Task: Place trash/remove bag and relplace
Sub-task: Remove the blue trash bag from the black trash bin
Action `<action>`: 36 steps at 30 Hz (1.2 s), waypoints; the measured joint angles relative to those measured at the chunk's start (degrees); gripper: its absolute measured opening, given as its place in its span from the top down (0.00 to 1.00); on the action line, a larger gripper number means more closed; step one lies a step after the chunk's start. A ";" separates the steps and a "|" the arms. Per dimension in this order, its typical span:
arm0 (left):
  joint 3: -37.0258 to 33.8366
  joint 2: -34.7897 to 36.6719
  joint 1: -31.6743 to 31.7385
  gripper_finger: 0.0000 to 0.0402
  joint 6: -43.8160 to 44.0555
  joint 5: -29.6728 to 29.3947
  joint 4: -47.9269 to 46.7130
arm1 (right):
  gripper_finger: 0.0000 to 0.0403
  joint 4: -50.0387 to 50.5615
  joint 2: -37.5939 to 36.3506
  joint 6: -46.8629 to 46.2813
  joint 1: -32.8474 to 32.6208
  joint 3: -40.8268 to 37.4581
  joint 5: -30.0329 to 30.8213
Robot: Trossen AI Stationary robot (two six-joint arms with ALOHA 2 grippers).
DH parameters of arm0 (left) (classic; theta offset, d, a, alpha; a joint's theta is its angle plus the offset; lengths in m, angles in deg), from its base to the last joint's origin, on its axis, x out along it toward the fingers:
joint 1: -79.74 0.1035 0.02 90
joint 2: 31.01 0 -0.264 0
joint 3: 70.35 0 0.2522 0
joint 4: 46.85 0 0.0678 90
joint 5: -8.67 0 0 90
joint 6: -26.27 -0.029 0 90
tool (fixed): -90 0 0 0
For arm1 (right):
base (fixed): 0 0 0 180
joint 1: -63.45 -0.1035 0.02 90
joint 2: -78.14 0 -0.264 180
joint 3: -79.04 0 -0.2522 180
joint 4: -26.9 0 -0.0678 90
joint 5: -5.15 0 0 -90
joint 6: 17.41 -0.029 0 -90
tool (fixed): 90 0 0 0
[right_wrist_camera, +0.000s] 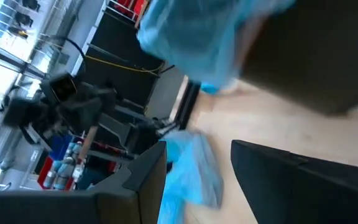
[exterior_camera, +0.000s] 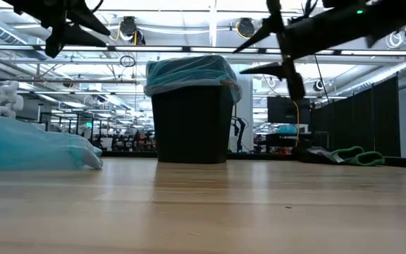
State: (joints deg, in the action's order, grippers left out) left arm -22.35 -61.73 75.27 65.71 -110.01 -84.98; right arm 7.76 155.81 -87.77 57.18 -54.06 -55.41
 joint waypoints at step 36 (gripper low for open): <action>-0.02 -8.96 12.37 0.65 14.32 6.63 1.87 | 0.73 -1.58 5.04 7.23 23.20 1.16 -30.07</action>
State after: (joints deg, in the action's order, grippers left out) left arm -22.37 -70.69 87.64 80.03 -103.38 -83.11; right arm 6.18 160.85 -80.54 80.38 -52.90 -85.49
